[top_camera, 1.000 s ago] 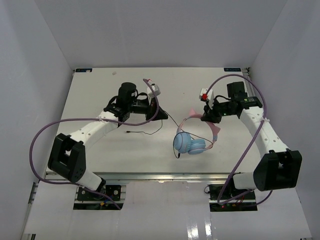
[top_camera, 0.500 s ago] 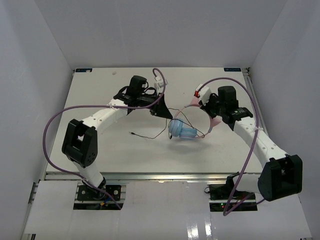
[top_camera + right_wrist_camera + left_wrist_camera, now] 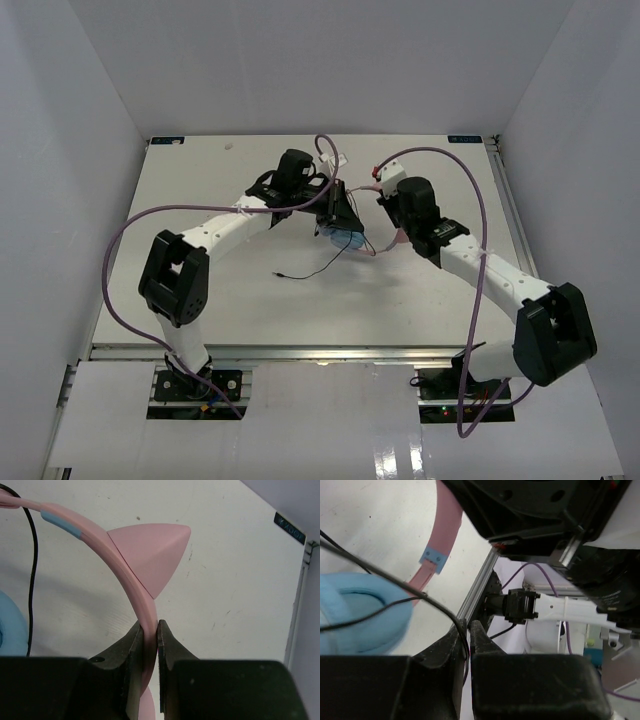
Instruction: Wrap the headphones
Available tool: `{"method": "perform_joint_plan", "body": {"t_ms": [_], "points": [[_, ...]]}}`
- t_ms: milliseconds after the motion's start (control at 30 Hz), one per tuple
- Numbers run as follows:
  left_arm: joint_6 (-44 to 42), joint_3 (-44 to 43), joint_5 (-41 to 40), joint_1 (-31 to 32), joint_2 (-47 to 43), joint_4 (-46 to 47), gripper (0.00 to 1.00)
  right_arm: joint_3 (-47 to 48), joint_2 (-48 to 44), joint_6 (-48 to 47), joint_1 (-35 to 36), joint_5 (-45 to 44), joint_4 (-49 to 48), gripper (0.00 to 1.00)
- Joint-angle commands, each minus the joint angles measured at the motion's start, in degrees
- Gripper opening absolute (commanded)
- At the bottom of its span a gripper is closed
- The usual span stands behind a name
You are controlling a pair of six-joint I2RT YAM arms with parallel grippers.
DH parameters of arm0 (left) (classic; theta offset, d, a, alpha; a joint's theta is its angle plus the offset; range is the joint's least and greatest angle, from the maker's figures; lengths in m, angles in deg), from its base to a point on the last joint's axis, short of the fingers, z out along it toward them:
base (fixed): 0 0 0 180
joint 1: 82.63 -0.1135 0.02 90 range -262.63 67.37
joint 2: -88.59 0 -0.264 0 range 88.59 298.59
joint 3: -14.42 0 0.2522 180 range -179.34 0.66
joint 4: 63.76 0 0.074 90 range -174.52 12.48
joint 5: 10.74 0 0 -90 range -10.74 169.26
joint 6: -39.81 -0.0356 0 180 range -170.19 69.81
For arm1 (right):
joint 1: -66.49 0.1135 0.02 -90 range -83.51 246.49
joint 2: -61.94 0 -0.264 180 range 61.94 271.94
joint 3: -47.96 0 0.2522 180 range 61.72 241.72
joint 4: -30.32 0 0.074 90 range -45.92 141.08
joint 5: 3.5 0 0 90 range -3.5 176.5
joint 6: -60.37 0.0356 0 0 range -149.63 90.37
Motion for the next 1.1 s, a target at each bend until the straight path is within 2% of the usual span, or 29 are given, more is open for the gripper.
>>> {"method": "perform_joint_plan", "body": {"t_ms": [0, 100, 200, 267, 367, 467, 633, 767, 867, 933, 1000, 1067], "points": [[5.41, -1.62, -8.46, 3.78, -2.71, 2.27, 0.26, 5.37, 2.87, 14.45, -0.42, -3.10, -5.10, 0.08], [4.22, -0.15, -13.91, 6.18, -4.62, 1.84, 0.50, 8.31, 4.59, 17.53, -1.42, -0.03, -2.05, 0.08], [1.39, 1.40, -17.02, 8.97, -6.32, 1.25, 0.65, 12.09, 5.74, 21.36, -3.82, 6.65, 2.78, 0.08], [-2.01, 1.90, -17.51, 10.72, -7.46, 1.35, 0.71, 16.13, 6.23, 23.53, -6.52, 11.11, 5.51, 0.08], [-6.66, 4.34, -19.71, 14.49, -9.47, 2.66, 0.72, 20.55, 6.69, 25.58, -8.89, 19.36, 9.46, 0.08], [-11.13, 12.04, -25.31, 17.81, -13.88, 8.92, 0.71, 23.26, 6.20, 27.01, -10.42, 24.03, 12.92, 0.08], [-22.11, 30.92, -35.24, 21.24, -21.58, 28.12, 0.62, 26.50, 4.83, 28.97, -11.96, 30.17, 16.85, 0.08], [-28.21, 40.32, -41.70, 21.48, -22.86, 44.10, 0.40, 28.23, 4.03, 31.03, -12.77, 35.74, 19.64, 0.08], [-31.76, 45.16, -44.24, 21.48, -20.82, 58.28, 0.19, 28.12, 2.75, 31.95, -13.16, 39.14, 20.42, 0.08], [-32.32, 45.45, -45.95, 21.48, -18.35, 62.30, 0.11, 27.73, 1.70, 32.14, -13.24, 40.10, 20.84, 0.08], [-32.45, 45.04, -47.03, 21.48, -16.44, 63.94, 0.06, 27.61, 0.72, 31.98, -13.39, 40.61, 21.17, 0.08], [-32.08, 46.44, -46.46, 21.48, -15.17, 67.38, 0.07, 27.40, -0.21, 30.97, -13.75, 40.33, 21.47, 0.08]]}}
